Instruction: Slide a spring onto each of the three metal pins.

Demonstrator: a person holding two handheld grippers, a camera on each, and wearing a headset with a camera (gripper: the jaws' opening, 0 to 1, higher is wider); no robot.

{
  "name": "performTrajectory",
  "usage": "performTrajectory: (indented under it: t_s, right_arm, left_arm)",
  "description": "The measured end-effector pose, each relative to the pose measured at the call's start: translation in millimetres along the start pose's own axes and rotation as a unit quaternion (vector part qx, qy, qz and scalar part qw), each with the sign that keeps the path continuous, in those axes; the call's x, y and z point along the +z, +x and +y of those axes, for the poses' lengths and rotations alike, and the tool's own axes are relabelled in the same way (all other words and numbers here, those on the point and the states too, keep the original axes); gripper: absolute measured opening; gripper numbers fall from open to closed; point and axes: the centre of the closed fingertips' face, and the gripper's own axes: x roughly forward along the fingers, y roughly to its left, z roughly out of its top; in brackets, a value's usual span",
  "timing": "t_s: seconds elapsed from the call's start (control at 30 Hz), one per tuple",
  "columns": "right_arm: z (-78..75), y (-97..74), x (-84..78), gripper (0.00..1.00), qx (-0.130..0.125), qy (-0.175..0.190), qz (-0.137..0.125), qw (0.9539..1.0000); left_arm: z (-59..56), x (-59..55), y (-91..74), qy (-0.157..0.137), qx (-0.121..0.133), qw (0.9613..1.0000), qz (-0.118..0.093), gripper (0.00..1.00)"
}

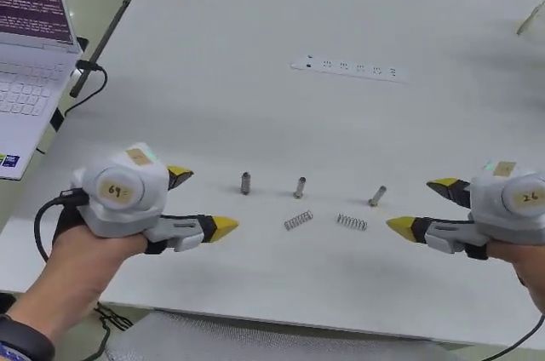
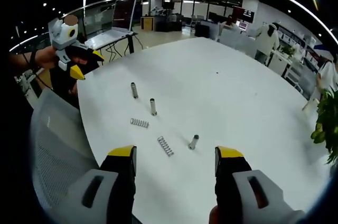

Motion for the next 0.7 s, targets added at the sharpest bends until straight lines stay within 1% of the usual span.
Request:
performTrajectory:
  t_s: [0.07, 0.23, 0.4, 0.43, 0.6, 0.7]
  right_arm:
    - [0.5, -3.0, -2.9, 0.6, -0.003, 0.007, -0.004, 1.0]
    - [4.0, -12.2, -15.9, 0.62, -0.008, 0.03, -0.01, 0.9995]
    - [8.8, -19.3, -29.5, 0.64, -0.02, 0.042, -0.009, 0.9989]
    - [11.4, -21.3, -33.8, 0.65, -0.022, 0.055, -0.013, 0.9982]
    - [18.3, -24.0, -42.7, 0.66, -0.022, 0.065, -0.015, 0.9975]
    - [20.0, -26.7, -42.4, 0.68, -0.024, 0.074, -0.021, 0.9968]
  left_arm:
    - [1.1, 0.2, 0.3, 0.0, 0.001, 1.0, 0.001, 0.6]
    - [3.4, 2.0, 1.1, -0.001, 0.003, 1.0, 0.002, 0.6]
    - [4.2, 2.2, 1.3, -0.001, 0.004, 1.0, 0.004, 0.6]
    - [4.5, 2.0, 1.2, -0.001, 0.005, 1.0, 0.004, 0.6]
    - [4.1, 0.9, 2.0, -0.003, 0.004, 1.0, 0.005, 0.6]
    - [2.0, -1.4, 4.2, -0.004, 0.001, 1.0, 0.008, 0.6]
